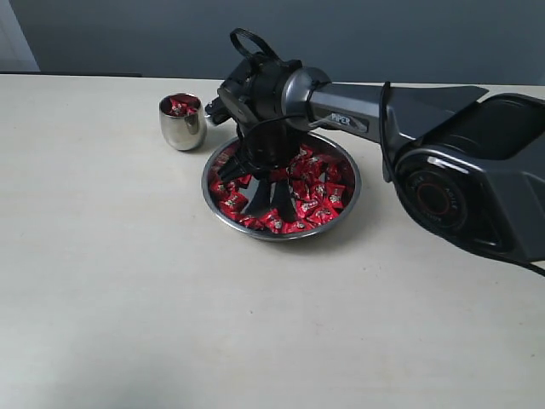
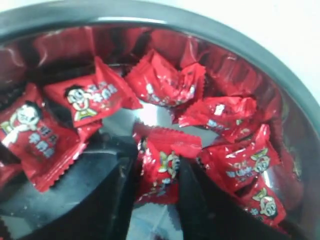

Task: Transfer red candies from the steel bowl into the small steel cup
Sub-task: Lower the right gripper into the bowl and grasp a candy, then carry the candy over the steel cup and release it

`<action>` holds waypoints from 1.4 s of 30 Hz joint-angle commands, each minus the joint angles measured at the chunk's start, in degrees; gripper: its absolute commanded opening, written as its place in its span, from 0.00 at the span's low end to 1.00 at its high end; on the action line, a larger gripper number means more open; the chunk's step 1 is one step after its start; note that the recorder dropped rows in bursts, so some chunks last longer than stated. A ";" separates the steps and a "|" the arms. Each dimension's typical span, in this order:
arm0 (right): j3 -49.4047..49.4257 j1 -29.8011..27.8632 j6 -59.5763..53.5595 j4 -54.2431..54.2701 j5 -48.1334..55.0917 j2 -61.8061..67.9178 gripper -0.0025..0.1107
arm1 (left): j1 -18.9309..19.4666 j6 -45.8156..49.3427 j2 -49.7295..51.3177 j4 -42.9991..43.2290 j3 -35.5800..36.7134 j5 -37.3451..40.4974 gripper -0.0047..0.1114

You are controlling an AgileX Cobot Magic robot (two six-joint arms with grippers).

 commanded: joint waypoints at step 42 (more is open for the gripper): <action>-5.37 2.67 1.29 8.01 -38.44 -2.24 0.02 | -0.02 -0.31 -0.25 0.16 -0.06 -0.39 0.04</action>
